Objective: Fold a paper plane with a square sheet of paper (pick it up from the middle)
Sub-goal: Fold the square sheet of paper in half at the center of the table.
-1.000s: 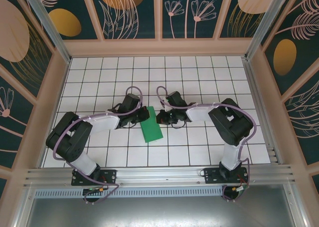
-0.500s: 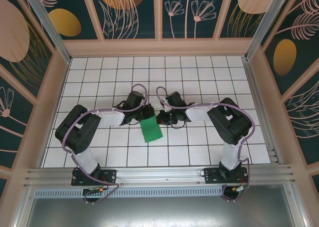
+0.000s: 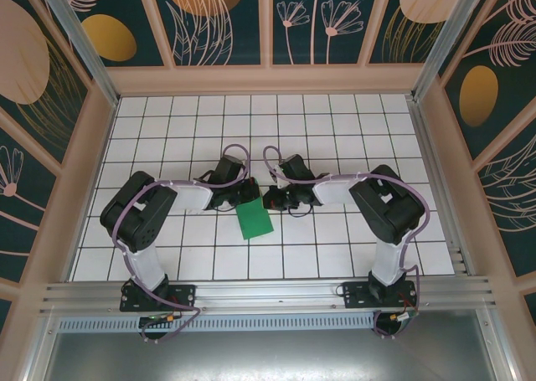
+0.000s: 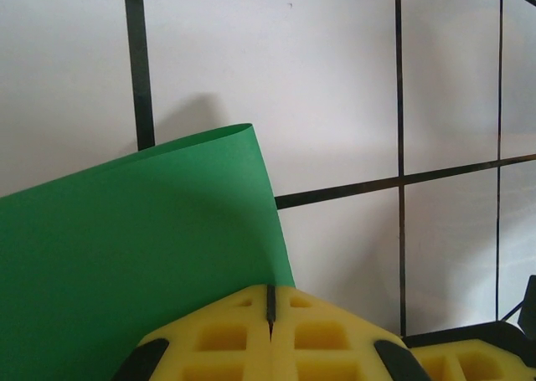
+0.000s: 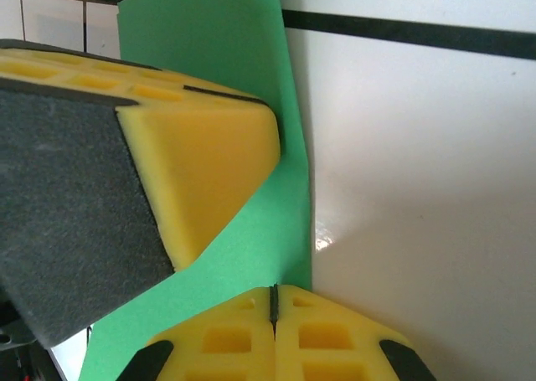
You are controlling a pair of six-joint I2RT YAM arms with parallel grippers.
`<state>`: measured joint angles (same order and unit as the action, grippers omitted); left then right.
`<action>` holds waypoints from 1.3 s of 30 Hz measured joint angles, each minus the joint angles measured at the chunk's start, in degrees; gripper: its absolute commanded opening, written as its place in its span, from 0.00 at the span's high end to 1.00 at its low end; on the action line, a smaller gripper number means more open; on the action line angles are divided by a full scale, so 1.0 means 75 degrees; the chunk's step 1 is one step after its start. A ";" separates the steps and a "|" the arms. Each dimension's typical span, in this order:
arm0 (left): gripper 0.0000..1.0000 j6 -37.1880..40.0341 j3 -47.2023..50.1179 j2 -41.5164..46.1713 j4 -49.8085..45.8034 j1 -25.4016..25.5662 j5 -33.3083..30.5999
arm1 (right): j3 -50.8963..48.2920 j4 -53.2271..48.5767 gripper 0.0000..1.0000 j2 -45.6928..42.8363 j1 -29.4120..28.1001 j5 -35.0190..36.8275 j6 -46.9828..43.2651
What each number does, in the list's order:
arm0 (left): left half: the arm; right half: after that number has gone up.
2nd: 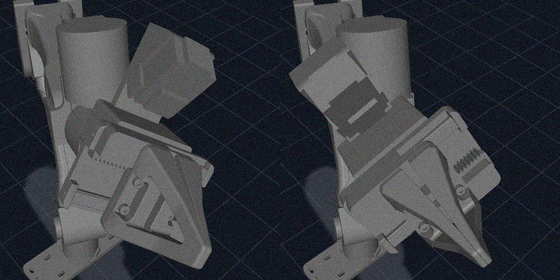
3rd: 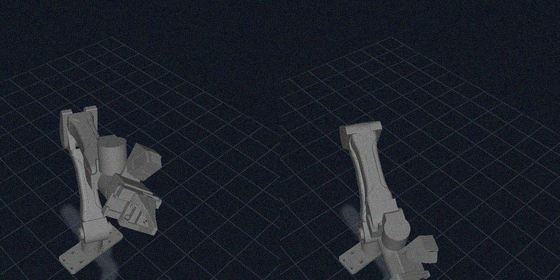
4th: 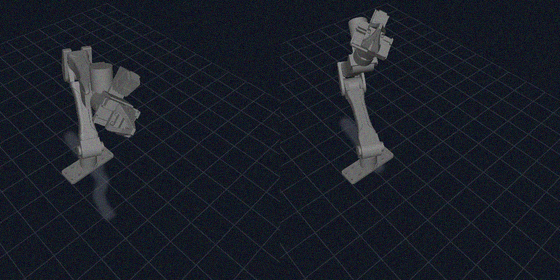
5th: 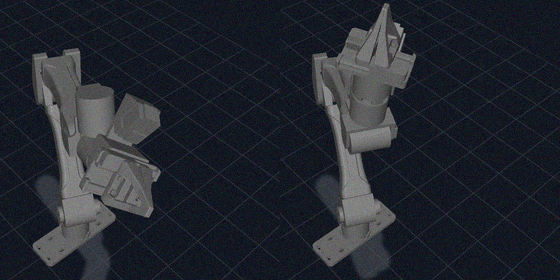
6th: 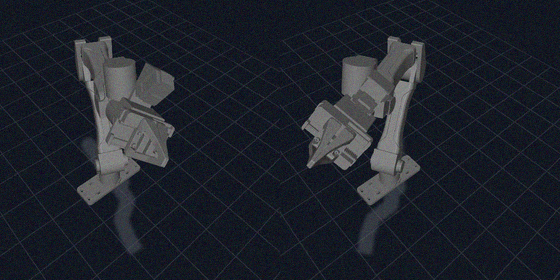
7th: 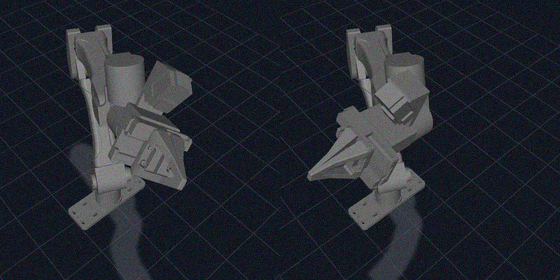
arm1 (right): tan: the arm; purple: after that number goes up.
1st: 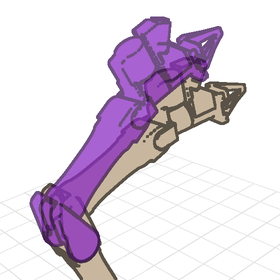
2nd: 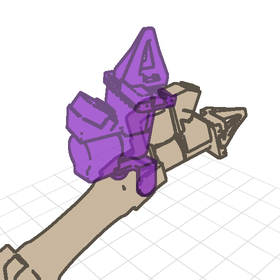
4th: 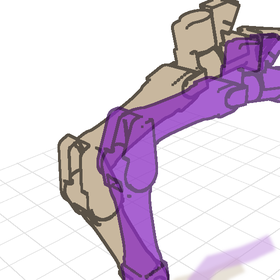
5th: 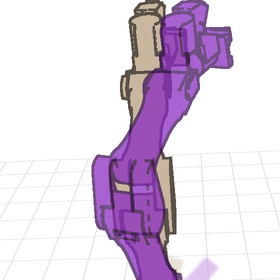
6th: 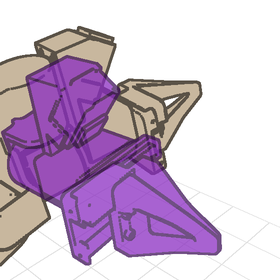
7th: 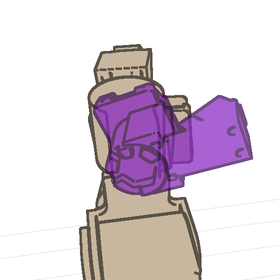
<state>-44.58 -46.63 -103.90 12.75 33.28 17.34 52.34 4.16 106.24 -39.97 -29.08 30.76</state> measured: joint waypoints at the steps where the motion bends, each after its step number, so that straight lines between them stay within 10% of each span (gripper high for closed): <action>1: 1.00 0.0000 0.0000 0.0000 0.0009 0.0000 0.0003 | -0.0006 -0.0003 1.00 -0.0003 0.0000 -0.0017 0.0000; 39: 1.00 -0.0085 -0.0085 -0.0079 -0.0032 0.0015 -0.0108 | -0.1515 0.0082 1.00 -0.1119 -0.0516 -0.0166 -0.0175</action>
<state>-45.21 -47.27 -104.49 12.51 33.39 16.53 40.97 4.78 97.84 -43.83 -30.33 29.45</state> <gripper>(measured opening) 0.068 0.054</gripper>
